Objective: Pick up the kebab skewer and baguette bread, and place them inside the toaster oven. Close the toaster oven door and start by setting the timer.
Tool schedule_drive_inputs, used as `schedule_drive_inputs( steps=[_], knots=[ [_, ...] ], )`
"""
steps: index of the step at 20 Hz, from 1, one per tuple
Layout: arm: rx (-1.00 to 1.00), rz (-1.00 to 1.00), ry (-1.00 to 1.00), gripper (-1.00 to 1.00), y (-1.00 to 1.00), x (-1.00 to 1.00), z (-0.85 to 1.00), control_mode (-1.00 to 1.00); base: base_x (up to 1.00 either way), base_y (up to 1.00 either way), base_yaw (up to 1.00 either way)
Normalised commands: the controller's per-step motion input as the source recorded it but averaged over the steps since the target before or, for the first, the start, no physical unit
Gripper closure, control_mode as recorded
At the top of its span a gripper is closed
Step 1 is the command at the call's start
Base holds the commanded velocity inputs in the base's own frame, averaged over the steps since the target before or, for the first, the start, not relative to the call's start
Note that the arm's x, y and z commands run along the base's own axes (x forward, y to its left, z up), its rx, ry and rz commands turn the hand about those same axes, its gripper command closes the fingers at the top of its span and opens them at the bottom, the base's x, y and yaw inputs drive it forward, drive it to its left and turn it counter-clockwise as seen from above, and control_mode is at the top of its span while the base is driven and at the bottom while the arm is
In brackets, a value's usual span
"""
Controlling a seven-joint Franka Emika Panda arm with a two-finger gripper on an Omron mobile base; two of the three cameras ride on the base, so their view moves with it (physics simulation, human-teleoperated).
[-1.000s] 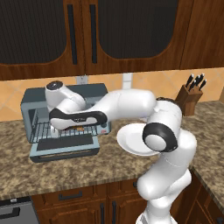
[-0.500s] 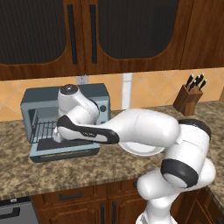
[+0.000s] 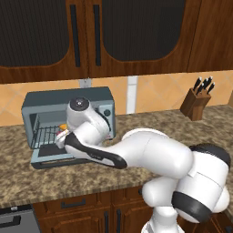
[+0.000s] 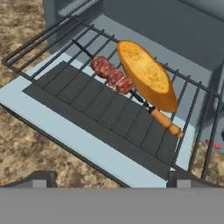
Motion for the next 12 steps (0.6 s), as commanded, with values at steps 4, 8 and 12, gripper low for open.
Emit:
schedule_drive_inputs(
  steps=[4,8,12],
  knots=[
    [0.08,-0.28,-0.24,-1.00,0.19,-0.05,0.00,-1.00,0.00,0.00,0.00],
    [0.13,-0.19,-0.18,-1.00,-0.01,-0.08,0.01,-1.00,0.00,0.00,0.00],
    [0.14,-0.15,-0.18,-1.00,-0.03,-0.09,0.01,-1.00,0.00,0.00,0.00]
  ],
)
